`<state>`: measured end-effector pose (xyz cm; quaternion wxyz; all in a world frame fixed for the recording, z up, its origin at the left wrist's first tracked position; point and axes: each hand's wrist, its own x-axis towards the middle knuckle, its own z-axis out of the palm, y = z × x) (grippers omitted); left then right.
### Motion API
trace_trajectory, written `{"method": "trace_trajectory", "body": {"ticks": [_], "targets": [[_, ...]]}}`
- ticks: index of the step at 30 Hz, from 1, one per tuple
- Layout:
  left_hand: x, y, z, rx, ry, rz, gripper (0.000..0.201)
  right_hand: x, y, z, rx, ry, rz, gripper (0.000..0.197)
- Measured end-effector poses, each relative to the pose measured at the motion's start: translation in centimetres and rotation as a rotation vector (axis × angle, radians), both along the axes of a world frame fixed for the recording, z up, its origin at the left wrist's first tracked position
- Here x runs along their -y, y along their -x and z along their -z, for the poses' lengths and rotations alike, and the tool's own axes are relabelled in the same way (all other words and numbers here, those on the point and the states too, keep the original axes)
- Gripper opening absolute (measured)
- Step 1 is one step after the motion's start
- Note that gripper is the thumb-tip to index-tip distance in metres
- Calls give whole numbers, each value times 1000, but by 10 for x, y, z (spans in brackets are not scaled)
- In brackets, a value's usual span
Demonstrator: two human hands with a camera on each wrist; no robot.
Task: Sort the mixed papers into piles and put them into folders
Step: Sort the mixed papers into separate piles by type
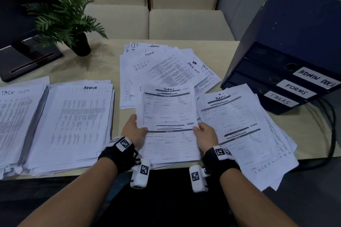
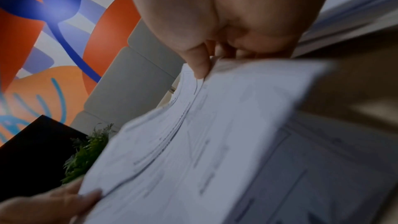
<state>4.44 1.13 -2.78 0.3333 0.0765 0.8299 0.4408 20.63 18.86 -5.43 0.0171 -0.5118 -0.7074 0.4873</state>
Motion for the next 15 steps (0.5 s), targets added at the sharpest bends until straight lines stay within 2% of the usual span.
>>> {"method": "trace_trajectory", "body": {"ticks": [3,5,7,11,15], "targets": [[1,7,-10,28,-120,31,34,-2,4,0,-64,25,58,20],[0,11,-19,37,-197,38,39,-6,6,-4,-128,59,116,34],[-5,13,-26,57,-272,38,41,-12,7,-10,-148,90,93,40],[-25,3,-33,123,-352,64,47,-32,-3,-23,-232,161,122,26],[-50,-21,-25,191,-389,82,50,-62,-36,-34,-178,181,128,40]]}}
